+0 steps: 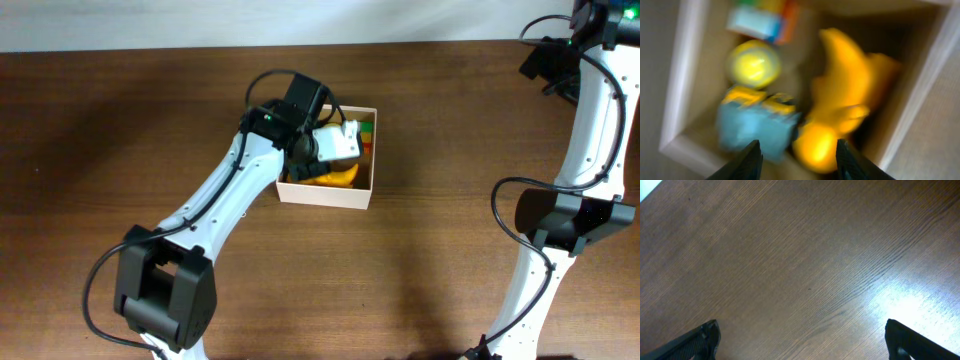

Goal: Pack container
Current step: 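Move the left gripper to the white tag on a stick and grasp the stick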

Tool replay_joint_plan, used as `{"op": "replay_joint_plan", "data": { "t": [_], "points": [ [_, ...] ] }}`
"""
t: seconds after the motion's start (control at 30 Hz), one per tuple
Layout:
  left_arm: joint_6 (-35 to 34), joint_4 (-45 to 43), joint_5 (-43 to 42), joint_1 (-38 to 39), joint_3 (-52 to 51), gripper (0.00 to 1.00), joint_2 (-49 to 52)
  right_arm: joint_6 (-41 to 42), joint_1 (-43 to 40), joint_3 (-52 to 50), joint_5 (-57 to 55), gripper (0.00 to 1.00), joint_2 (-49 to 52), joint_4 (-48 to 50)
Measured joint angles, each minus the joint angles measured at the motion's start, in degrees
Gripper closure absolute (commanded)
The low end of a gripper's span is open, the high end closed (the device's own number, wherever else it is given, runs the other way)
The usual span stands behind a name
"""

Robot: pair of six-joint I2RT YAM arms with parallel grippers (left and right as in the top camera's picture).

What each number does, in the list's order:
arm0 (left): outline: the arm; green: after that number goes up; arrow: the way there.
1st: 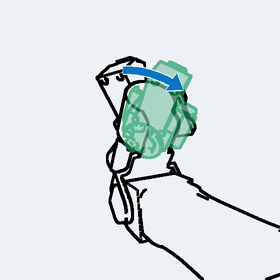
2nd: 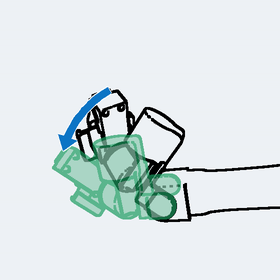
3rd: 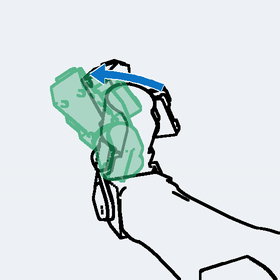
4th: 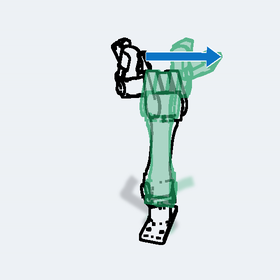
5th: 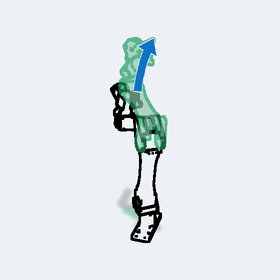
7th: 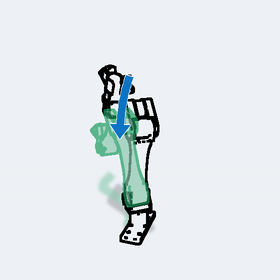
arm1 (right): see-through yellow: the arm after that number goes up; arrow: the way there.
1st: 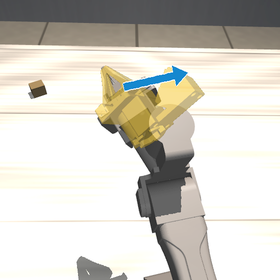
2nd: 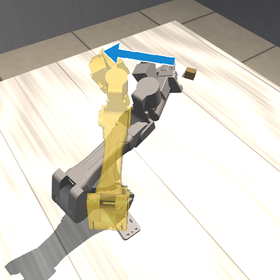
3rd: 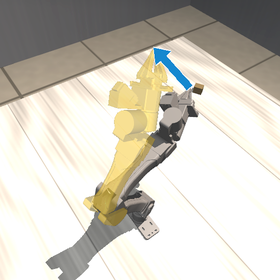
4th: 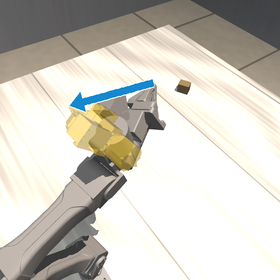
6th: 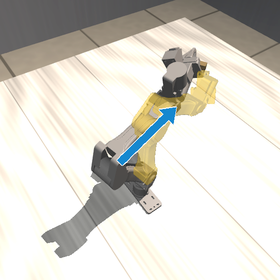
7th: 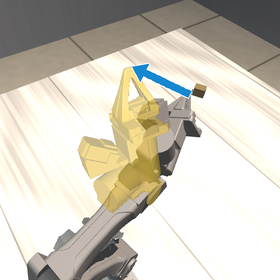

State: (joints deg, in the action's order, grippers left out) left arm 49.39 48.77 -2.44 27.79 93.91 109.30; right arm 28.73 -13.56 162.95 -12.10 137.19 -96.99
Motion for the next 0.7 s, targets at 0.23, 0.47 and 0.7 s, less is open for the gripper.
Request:
{"op": "replay_joint_plan", "data": {
  "t": [0.23, 0.47, 0.7],
  "points": [
    [-24.76, 10.75, 16.48, -0.92, 10.12, 0.2, -0.55, -0.04, 0.0, 0.0, 0.02, 0.01, 0.0, 0.02],
    [-47.08, 24.96, 17.79, -6.84, 10.62, 0.17, -2.91, 0.0, 0.0, 0.0, 0.02, 0.01, 0.0, 0.0],
    [-59.23, 24.63, 15.06, -13.75, 3.69, 0.17, -2.93, 0.0, 0.0, 0.0, 0.02, 0.01, 0.0, 0.0]
  ]
}}
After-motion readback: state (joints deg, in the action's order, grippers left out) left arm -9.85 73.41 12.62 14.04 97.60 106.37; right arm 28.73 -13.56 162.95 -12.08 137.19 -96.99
